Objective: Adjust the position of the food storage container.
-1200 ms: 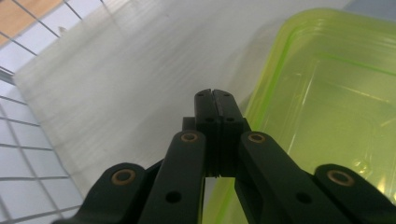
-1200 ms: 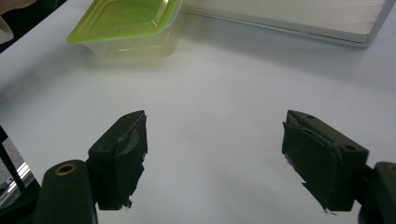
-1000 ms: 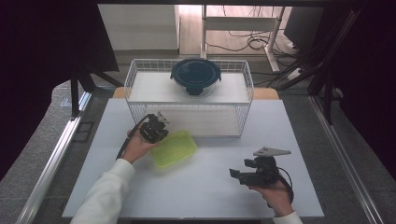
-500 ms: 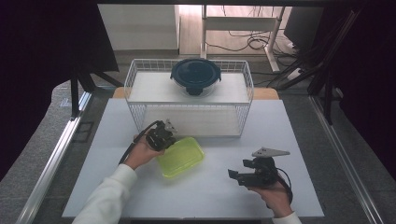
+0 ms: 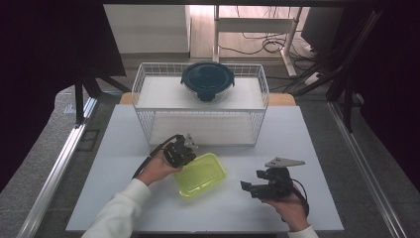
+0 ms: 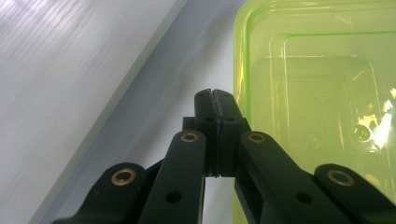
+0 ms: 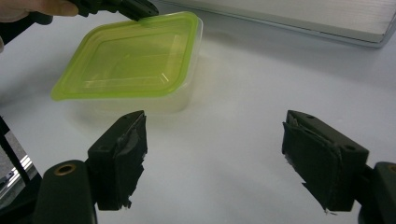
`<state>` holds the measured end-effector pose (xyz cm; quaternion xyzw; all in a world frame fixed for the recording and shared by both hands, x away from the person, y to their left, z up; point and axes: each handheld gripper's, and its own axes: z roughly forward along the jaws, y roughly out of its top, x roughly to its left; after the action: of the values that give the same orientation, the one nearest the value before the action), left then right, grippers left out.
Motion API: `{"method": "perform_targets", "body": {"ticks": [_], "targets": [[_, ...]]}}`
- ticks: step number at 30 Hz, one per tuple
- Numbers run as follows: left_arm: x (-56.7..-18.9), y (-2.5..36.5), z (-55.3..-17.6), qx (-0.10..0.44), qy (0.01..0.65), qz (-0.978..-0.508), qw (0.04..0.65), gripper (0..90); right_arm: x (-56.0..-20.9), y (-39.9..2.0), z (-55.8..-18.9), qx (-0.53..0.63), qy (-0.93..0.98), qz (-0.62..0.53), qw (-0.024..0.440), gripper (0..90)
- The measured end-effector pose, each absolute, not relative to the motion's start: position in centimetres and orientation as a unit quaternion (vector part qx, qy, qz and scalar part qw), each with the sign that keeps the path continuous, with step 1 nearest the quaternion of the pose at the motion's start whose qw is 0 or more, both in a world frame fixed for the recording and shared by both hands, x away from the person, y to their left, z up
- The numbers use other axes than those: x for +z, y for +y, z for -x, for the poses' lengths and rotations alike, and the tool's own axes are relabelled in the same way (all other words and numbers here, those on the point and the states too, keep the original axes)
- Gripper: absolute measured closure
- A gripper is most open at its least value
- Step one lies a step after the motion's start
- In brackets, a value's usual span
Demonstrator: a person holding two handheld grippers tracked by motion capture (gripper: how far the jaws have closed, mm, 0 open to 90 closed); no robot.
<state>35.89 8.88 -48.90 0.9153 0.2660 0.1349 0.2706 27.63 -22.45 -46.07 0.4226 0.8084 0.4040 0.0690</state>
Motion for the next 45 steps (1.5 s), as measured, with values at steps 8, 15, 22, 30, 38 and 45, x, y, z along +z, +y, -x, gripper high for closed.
{"method": "perform_targets", "body": {"ticks": [8,15,22,30,38,45], "targets": [[-48.8,7.5,-35.3,0.13,0.246,-0.92,0.275,90.0,-46.1,-22.7,-27.7,0.404,0.807,-0.425,0.069,21.8],[-47.7,8.3,-35.0,0.142,0.266,-0.912,0.278,90.0,-46.0,-22.9,-27.7,0.407,0.804,-0.427,0.07,21.9],[-44.3,10.4,-31.4,0.1,0.3,-0.876,0.363,90.0,-46.0,-23.3,-27.9,0.409,0.799,-0.434,0.072,21.9],[-44.6,10.1,-25.3,0.059,0.294,-0.87,0.392,90.0,-45.9,-23.3,-27.8,0.41,0.798,-0.435,0.075,22.0],[-46.6,9.2,-21.9,0.051,0.29,-0.881,0.371,90.0,-45.9,-23.6,-27.8,0.409,0.795,-0.442,0.076,22.0],[-48.8,8.2,-21.6,0.035,0.293,-0.891,0.346,90.0,-46.0,-23.7,-27.9,0.407,0.796,-0.443,0.076,21.9]]}}
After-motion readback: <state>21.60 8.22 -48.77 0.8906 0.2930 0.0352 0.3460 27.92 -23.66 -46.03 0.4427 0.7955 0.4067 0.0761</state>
